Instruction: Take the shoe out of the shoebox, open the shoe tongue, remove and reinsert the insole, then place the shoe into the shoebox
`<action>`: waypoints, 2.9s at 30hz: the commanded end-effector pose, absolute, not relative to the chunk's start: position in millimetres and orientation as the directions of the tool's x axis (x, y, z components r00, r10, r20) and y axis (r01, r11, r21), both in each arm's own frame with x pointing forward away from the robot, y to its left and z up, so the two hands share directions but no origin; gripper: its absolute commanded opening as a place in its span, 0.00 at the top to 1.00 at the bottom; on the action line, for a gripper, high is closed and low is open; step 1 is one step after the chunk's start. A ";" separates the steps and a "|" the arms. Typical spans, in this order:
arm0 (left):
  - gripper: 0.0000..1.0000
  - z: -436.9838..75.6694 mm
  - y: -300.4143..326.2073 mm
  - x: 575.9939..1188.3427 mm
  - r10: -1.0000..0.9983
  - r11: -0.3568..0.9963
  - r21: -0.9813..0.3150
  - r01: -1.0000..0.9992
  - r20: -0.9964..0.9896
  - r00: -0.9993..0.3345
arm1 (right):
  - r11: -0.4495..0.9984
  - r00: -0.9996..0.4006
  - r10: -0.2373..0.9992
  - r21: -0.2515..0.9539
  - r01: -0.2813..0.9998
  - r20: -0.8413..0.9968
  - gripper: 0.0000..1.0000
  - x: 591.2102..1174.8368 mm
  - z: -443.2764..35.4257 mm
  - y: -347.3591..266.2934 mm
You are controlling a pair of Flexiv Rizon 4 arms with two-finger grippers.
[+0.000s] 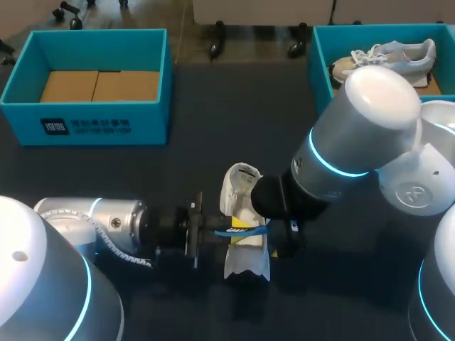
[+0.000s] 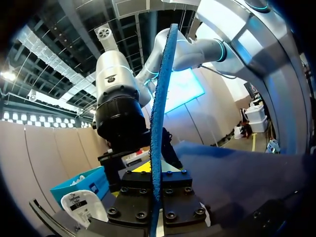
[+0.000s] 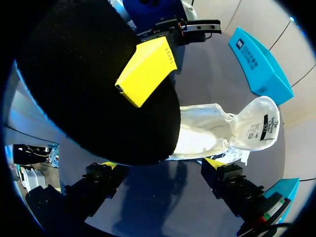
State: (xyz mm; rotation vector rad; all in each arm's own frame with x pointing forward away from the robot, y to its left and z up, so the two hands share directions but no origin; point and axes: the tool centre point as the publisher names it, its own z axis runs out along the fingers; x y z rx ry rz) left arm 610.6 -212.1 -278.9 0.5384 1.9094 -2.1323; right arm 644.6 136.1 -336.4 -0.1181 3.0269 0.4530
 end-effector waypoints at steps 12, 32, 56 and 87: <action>1.00 -295.7 -218.1 621.3 0.069 -0.085 -0.913 0.398 -0.404 -0.912 | 0.953 -0.994 -0.064 0.290 -0.088 -0.092 0.00 643.7 -338.5 136.7; 1.00 -324.6 -220.9 635.6 0.056 -0.016 -0.898 0.440 -0.440 -0.896 | 0.953 -0.994 -0.064 0.290 -0.088 -0.092 0.00 643.7 -338.5 136.7; 1.00 -347.3 -222.4 661.1 0.032 0.065 -0.897 0.437 -0.435 -0.900 | 0.953 -0.994 -0.064 0.290 -0.088 -0.092 0.00 643.7 -338.5 136.7; 0.82 -328.0 -219.4 648.4 0.046 0.040 -0.925 0.378 -0.376 -0.925 | 0.953 -0.994 -0.064 0.290 -0.088 -0.092 0.00 643.7 -338.5 136.7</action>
